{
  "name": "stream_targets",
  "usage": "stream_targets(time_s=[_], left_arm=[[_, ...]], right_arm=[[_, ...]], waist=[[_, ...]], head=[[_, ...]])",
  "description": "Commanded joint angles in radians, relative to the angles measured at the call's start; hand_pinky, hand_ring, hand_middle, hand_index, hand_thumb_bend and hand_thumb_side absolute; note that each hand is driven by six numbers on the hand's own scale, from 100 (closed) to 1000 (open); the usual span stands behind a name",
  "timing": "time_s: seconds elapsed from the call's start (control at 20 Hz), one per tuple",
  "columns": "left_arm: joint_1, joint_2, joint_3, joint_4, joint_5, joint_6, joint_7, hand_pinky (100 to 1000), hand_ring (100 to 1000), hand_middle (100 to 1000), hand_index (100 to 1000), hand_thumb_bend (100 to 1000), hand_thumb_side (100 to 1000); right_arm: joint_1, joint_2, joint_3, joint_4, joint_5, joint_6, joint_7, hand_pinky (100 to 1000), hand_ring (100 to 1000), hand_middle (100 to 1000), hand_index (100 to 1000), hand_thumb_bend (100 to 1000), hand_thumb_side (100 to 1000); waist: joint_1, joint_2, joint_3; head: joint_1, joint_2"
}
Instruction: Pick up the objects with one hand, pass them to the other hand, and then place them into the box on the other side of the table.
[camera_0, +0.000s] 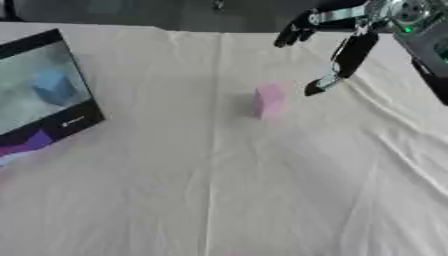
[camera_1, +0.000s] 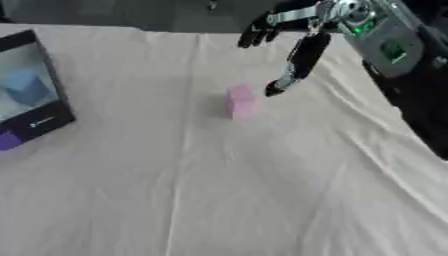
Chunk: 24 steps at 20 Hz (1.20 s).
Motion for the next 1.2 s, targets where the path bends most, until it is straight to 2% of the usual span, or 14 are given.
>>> stream_targets(time_s=[0.05, 0.25, 0.5, 0.85, 1.2], left_arm=[[-0.031, 0.008, 0.003, -0.026, 0.009, -0.002, 0.012, 869, 781, 782, 724, 100, 753], [-0.058, -0.005, -0.005, -0.043, 0.011, -0.004, 0.011, 868, 780, 781, 723, 100, 749], [-0.078, -0.012, -0.002, -0.049, 0.009, -0.002, 0.014, 869, 780, 779, 721, 100, 747], [-0.096, -0.022, -0.003, -0.055, 0.011, -0.002, 0.015, 868, 779, 777, 718, 100, 747], [-0.096, -0.021, 0.001, -0.057, 0.014, -0.002, 0.022, 869, 779, 777, 716, 100, 747]], right_arm=[[-0.012, -0.018, -0.015, 0.017, 0.025, -0.004, -0.037, 918, 910, 846, 889, 575, 162], [-0.001, -0.006, -0.025, 0.070, 0.062, -0.005, -0.086, 910, 909, 840, 891, 577, 164], [0.007, 0.008, -0.037, 0.128, 0.092, -0.012, -0.134, 903, 908, 834, 887, 567, 179], [0.024, 0.013, -0.052, 0.181, 0.098, -0.027, -0.152, 897, 910, 836, 886, 540, 200], [0.030, 0.012, -0.056, 0.188, 0.081, -0.031, -0.131, 893, 910, 837, 887, 519, 219]], waist=[[0.009, 0.005, 0.009], [0.008, 0.029, 0.031], [0.005, 0.051, 0.049], [-0.004, 0.070, 0.069], [-0.012, 0.081, 0.075]], head=[[-0.014, -0.008], [-0.023, -0.028], [-0.035, -0.034], [-0.043, -0.044], [-0.044, -0.048]])
